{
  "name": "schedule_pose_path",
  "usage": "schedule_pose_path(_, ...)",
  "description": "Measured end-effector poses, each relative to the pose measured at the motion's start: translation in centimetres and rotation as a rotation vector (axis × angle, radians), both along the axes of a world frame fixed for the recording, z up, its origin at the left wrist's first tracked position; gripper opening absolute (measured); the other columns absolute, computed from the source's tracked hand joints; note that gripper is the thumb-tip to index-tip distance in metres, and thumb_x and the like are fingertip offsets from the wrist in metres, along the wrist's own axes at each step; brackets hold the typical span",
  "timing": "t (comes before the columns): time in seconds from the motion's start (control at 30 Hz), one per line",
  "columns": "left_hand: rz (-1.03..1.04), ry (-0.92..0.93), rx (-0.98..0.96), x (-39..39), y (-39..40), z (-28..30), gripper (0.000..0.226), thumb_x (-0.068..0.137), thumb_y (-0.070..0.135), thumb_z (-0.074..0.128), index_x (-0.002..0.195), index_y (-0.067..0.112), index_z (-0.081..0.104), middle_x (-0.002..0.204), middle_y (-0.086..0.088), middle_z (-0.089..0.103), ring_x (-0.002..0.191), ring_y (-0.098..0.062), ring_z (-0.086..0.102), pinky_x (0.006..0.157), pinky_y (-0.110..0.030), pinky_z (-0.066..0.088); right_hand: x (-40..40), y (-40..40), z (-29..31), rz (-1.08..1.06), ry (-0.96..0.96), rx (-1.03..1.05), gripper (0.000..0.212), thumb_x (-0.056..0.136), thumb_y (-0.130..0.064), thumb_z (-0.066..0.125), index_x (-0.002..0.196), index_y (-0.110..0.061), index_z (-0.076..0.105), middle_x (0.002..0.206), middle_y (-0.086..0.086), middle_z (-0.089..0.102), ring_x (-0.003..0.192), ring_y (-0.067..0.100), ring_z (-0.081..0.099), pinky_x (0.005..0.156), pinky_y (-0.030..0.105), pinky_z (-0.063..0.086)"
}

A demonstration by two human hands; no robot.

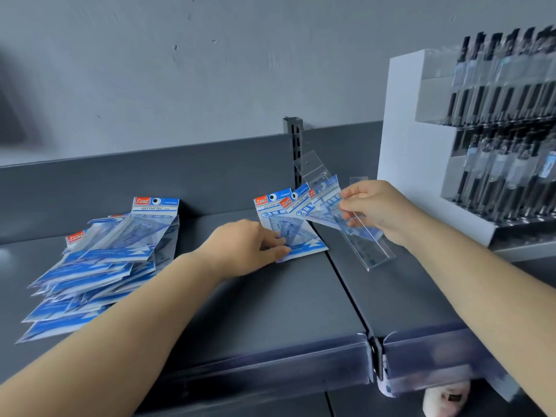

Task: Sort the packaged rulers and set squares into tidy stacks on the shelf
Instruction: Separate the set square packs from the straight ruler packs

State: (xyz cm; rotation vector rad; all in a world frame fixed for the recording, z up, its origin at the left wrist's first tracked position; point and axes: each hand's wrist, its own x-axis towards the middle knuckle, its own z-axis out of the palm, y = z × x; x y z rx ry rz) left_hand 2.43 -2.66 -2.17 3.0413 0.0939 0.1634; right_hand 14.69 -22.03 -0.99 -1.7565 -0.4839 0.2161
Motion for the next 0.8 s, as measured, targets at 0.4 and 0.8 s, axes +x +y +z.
schedule_pose_path(0.4,0.397,0.031,-0.181,2.5,1.9,-1.2,0.07,0.064,0.079,0.056,0.1,0.019,0.055,0.114,0.002,0.058,0.113,-0.022,0.049,0.091,-0.035,0.037,-1.3,3.6,1.5,0.074,0.025,0.034,0.012,0.088,0.004,0.055,0.098,-0.003,0.058,0.079,0.011,0.059,0.061,0.015,0.056,0.053,0.021,0.054)
schedule_pose_path(0.8,0.392,-0.095,-0.492,2.5,4.1,-0.7,0.023,0.075,0.031,0.076,0.095,0.02,0.074,0.077,0.004,0.065,0.065,-0.011,0.052,0.061,-0.023,0.038,-0.7,3.7,-0.1,0.105,0.136,0.124,0.013,0.089,0.003,0.056,0.099,-0.006,0.057,0.081,0.005,0.061,0.066,0.013,0.058,0.055,0.02,0.054)
